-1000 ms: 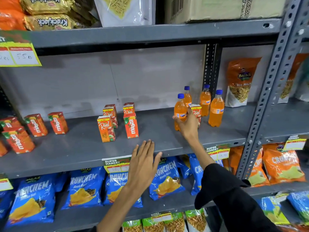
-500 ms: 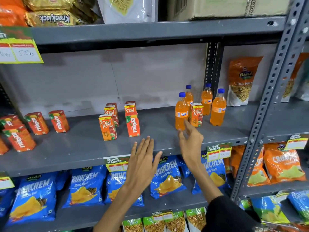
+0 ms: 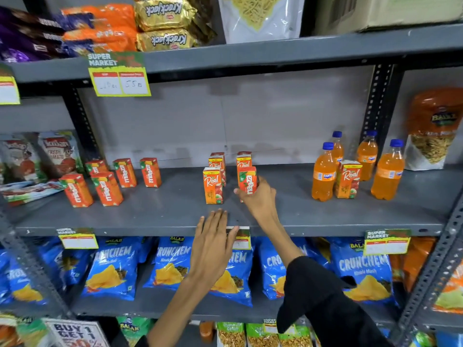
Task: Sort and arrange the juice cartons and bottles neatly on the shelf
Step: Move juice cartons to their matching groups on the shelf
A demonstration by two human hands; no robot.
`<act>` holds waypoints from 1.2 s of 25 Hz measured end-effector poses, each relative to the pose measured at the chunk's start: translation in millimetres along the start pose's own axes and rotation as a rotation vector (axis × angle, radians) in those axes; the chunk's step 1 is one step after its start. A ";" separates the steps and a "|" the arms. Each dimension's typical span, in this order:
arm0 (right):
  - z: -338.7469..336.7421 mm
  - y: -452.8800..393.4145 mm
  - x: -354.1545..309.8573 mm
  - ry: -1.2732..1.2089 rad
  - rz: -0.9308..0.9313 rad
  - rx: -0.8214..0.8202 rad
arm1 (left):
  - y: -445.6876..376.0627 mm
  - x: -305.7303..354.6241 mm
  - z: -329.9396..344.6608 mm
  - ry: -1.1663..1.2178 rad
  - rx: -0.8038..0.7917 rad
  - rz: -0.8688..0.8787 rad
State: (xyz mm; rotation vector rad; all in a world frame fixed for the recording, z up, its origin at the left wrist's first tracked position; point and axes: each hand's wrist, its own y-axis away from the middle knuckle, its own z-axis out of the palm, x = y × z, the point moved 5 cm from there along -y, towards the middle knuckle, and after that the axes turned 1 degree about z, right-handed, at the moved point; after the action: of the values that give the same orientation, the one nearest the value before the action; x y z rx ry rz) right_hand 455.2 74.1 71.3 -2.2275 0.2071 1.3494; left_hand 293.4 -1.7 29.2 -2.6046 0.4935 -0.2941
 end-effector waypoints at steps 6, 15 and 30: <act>-4.5 4.6 0.4 0.018 0.040 0.079 | 0.6 -13.4 0.9 -0.013 -0.013 0.004; 46.4 66.1 -77.4 -0.061 -0.106 0.068 | 19.6 -114.8 -20.6 0.002 -0.003 0.023; 266.6 53.7 -144.7 -0.064 -0.027 -0.064 | 35.1 -271.6 -53.1 0.028 0.039 0.037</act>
State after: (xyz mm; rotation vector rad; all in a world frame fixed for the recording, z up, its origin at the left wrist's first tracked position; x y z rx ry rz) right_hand 155.3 143.9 79.2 -2.2277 0.1118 1.4291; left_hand 20.0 54.1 25.9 -2.5537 0.5397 -0.3247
